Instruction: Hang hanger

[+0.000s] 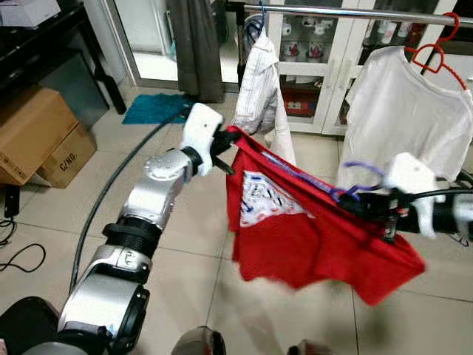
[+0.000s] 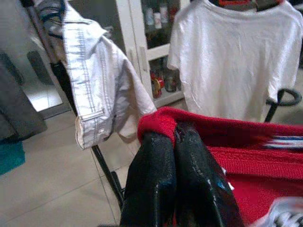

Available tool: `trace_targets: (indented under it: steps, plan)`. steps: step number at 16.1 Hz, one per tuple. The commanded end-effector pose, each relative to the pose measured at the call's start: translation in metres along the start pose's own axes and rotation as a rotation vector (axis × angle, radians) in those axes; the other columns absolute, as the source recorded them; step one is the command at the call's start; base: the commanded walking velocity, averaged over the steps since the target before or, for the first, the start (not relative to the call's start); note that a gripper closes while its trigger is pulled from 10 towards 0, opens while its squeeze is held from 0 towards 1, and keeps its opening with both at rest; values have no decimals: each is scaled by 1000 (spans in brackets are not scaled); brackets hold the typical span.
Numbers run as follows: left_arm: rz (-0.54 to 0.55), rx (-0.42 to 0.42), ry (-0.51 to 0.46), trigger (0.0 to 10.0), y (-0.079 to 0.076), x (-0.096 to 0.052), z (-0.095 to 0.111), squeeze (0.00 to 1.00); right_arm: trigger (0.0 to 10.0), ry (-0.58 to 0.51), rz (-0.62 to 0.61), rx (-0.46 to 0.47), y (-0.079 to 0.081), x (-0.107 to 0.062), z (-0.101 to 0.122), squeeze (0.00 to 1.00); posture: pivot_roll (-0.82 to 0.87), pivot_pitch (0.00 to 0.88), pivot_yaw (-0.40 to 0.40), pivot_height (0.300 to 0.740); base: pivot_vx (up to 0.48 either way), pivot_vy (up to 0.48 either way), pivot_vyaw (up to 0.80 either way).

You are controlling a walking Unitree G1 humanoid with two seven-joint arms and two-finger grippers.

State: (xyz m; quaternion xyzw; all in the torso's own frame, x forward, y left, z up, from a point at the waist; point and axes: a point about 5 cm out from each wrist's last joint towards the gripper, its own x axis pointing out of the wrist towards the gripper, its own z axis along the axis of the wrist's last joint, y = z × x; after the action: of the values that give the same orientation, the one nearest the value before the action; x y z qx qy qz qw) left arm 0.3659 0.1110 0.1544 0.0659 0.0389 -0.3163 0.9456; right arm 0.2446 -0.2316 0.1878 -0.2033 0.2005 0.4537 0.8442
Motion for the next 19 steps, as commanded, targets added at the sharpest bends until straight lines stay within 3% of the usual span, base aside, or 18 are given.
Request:
trace_targets:
  steps: [1,3,5,8,11,14,16,17,18,19]
  plan:
    - [68,-16,-16,0,17,-5,5,0,0,-35,-6,13,-1,-9,1,0,-192,0,73,740,0,0,0]
    - [-27,-23,10,0,8,-3,0,0,0,-161,8,54,3,-8,11,0,-194,0,76,740,0,0,0]
    - [-95,-47,9,0,-2,0,0,0,0,-135,-41,24,0,-2,9,0,-194,0,76,740,0,0,0]
    - [-148,-83,3,0,-15,5,-1,0,0,-206,-182,75,-11,10,14,0,-193,0,80,740,0,0,0]
    - [-271,-231,-99,0,-41,10,16,0,0,-335,-477,329,-33,26,13,0,-191,0,78,740,0,0,0]
    - [-407,-222,-109,0,-77,16,25,0,0,-486,-713,590,-47,45,12,0,-183,0,78,740,0,0,0]
    - [-451,-208,-88,0,-92,18,23,0,0,-540,-875,663,-57,46,9,0,-185,0,83,740,0,0,0]
    - [-450,-198,-71,0,-94,16,20,0,0,-528,-940,657,-61,43,5,0,-187,0,87,740,0,0,0]
    - [-409,-183,-54,0,-88,13,16,0,7608,-491,-937,651,-59,42,-1,0,-183,0,86,740,0,0,0]
    - [-255,-157,-18,0,-61,3,5,0,10000,-374,-876,600,-48,38,-15,0,-181,0,83,740,0,0,0]
